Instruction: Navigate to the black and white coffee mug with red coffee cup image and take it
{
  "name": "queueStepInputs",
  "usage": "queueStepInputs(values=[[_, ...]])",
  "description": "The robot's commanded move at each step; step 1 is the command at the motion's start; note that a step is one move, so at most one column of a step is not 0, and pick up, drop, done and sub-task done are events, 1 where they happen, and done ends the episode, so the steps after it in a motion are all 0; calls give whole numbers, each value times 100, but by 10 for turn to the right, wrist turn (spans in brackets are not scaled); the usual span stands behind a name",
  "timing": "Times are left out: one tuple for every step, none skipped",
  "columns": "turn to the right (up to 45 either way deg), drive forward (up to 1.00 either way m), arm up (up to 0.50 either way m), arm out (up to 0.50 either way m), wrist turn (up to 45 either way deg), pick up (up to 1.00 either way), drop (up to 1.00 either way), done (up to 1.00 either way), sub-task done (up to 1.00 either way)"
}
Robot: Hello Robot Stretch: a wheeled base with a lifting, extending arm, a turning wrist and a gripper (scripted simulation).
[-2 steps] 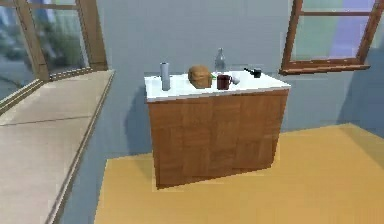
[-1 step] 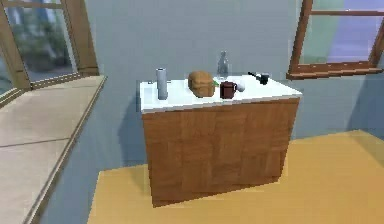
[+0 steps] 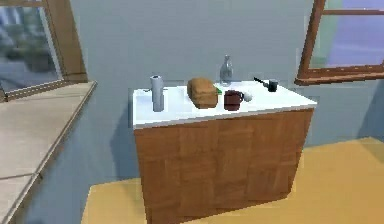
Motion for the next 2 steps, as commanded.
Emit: queueStepInputs(values=[[450,0,0,0,0,0,0,0,0],[330,0,0,0,0,0,0,0,0]])
